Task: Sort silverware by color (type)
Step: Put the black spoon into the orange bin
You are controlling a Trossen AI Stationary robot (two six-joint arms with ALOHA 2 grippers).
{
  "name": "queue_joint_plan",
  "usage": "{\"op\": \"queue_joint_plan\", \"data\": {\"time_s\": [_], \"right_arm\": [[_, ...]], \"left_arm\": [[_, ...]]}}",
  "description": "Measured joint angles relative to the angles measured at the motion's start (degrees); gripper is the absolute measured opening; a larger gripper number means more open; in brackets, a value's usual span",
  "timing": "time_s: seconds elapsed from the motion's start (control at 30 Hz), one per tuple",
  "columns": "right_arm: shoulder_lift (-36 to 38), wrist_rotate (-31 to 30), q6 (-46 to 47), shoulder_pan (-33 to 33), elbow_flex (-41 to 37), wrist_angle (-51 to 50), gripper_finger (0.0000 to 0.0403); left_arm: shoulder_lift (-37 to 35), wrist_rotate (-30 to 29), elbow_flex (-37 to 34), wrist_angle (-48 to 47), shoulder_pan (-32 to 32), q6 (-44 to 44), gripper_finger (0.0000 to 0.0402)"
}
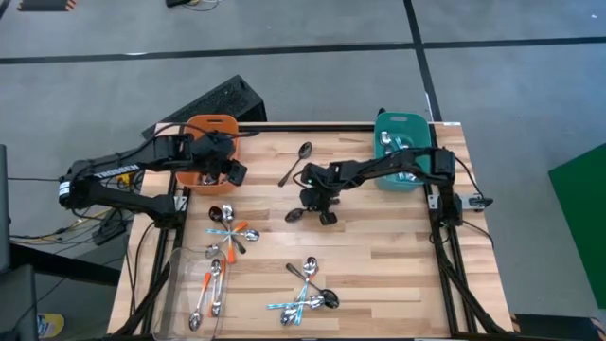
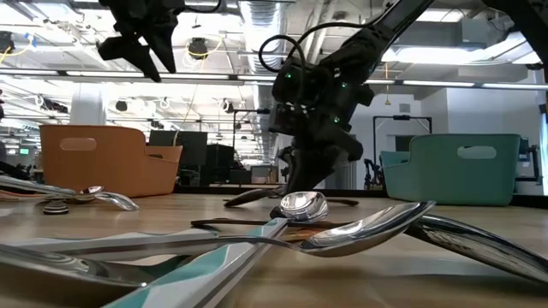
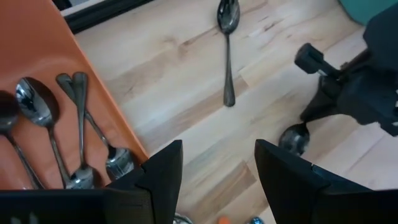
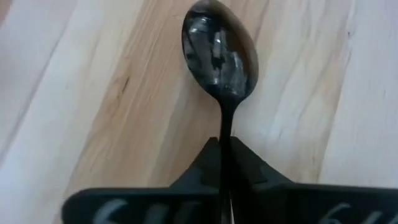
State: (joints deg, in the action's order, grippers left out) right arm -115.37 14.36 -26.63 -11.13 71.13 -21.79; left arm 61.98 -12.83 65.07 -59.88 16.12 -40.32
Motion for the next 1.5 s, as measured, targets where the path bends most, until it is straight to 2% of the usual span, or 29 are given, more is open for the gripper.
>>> {"op": "queue_joint_plan", "data": {"time_s": [0.27, 0.43, 0.57, 0.7, 0.97, 1.17, 1.3, 1.5], "right_arm": [[3.2, 7.4, 18.4, -3.7, -0.5, -2.0, 0.0018], [8.3, 12.0, 26.6, -8.1, -0.5, 2.9, 0.0017], [12.5, 17.3, 36.1, -12.3, -0.5, 10.9, 0.0017], [16.5, 23.9, 45.9, -15.6, -0.3, 23.8, 0.0017], [17.8, 32.4, 64.0, -16.5, -0.3, 49.9, 0.0017], [17.5, 34.0, 68.6, -14.2, -0.3, 60.0, 0.0017], [17.5, 34.0, 68.6, -12.8, -0.3, 60.8, 0.0017], [17.5, 34.0, 68.4, -12.4, -0.3, 60.8, 0.0017]], "left_arm": [[0.0, -0.3, -1.5, 5.3, 0.0, 1.4, 0.0187], [0.0, -0.5, -1.5, 9.2, 0.0, 8.8, 0.0187], [0.0, -0.5, -1.5, 11.9, 0.0, 14.7, 0.0187], [0.0, 0.5, -1.5, 15.3, 0.0, 19.0, 0.0187], [0.0, 4.9, -1.5, 30.5, 0.0, 29.7, 0.0187], [0.0, 4.6, -1.5, 43.0, 0.0, 34.4, 0.0187], [0.0, 4.9, -1.5, 48.7, 0.0, 36.3, 0.0187], [0.0, 13.0, -1.5, 53.5, 0.0, 39.5, 0.0182]]}}
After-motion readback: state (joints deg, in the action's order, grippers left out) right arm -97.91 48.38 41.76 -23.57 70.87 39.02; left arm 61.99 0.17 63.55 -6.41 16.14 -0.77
